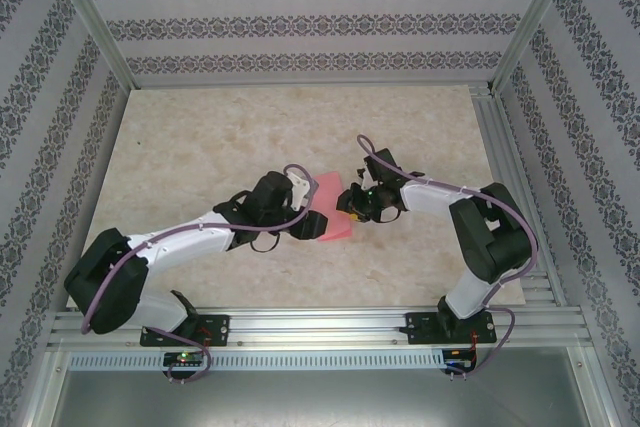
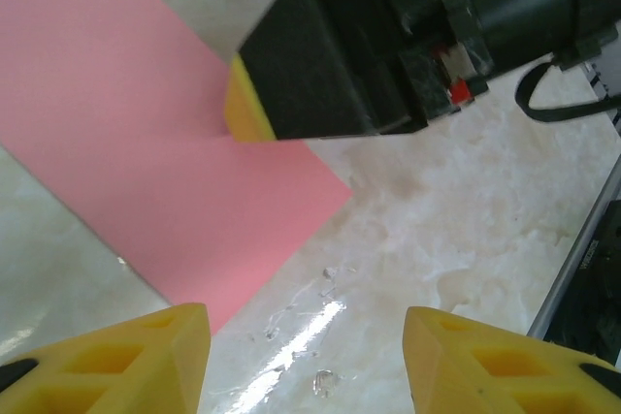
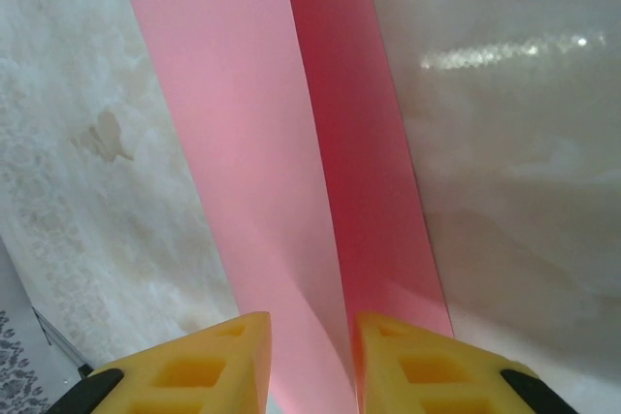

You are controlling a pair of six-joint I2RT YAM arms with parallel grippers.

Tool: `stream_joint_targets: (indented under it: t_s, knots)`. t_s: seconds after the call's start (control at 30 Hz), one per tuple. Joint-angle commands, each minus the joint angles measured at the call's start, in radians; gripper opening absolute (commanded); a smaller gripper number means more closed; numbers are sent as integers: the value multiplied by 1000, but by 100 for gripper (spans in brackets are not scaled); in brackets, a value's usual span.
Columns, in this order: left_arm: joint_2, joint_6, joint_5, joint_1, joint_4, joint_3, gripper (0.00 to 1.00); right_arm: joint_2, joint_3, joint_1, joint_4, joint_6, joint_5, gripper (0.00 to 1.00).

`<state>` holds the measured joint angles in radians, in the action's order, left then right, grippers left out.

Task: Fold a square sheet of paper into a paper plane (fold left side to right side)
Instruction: Fold the triangle a second time at the center of the table.

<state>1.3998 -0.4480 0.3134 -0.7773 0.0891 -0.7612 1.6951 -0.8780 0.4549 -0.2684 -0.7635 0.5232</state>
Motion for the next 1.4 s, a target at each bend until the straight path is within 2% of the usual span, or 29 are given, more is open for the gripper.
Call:
stream_joint_targets:
  t_s: [0.0,0.57,1.0,1.37]
  knots:
    - [37,27,-46,-38,-61,-21,57,24,-43,-14,-26,26,27,29]
    - [231,36,-186,-160,27,-189,59,49,-101,-22,-49,12,58,29]
    - [347,35,-233,-199,103,-295,58,50,-101,-23,-56,15,52,29]
    - [400,25,-350,-217,185,-357,57,48,-93,-22,-52,11,55,28]
